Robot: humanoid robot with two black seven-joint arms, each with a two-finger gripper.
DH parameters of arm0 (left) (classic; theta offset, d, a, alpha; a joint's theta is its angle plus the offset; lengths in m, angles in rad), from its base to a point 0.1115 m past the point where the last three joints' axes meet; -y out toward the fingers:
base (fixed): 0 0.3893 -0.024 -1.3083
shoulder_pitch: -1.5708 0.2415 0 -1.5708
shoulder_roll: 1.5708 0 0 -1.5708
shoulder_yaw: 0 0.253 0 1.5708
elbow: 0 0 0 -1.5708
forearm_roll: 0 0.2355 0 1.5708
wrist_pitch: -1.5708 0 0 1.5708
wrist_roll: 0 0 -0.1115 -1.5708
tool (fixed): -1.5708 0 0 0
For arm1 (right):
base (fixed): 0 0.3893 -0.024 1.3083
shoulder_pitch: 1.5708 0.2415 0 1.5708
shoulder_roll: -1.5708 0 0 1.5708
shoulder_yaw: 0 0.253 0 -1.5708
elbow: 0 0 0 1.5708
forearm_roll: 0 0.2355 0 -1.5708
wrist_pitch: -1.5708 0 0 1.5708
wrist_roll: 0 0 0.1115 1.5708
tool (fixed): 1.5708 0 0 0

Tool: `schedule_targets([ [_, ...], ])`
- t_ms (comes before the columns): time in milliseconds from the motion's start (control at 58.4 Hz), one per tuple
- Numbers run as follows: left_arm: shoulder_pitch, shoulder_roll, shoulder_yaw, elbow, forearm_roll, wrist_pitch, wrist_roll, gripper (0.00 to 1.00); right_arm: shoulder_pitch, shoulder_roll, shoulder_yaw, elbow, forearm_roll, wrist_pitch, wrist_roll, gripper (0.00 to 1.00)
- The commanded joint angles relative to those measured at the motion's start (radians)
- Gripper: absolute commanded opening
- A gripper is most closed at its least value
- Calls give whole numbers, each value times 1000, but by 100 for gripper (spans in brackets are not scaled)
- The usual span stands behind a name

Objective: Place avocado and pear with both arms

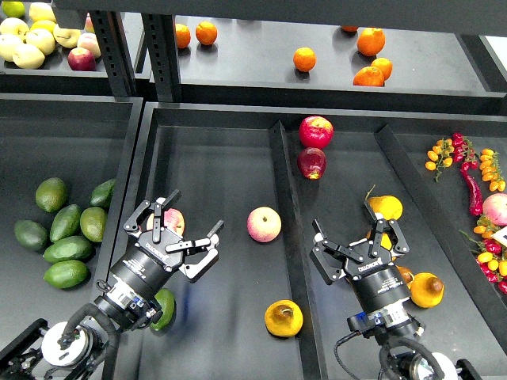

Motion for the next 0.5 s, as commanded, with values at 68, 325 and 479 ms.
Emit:
schedule_targets([
  [68,-20,0,5,6,7,0,52,99,0,0,2,3,0,-3,0,99],
  [325,-93,0,30,9,203,0,161,99,18,0,18,4,3,-17,3,99],
  [479,-201,64,103,12,291,0,187,99,37,0,30,4,5,-28,3,99],
])
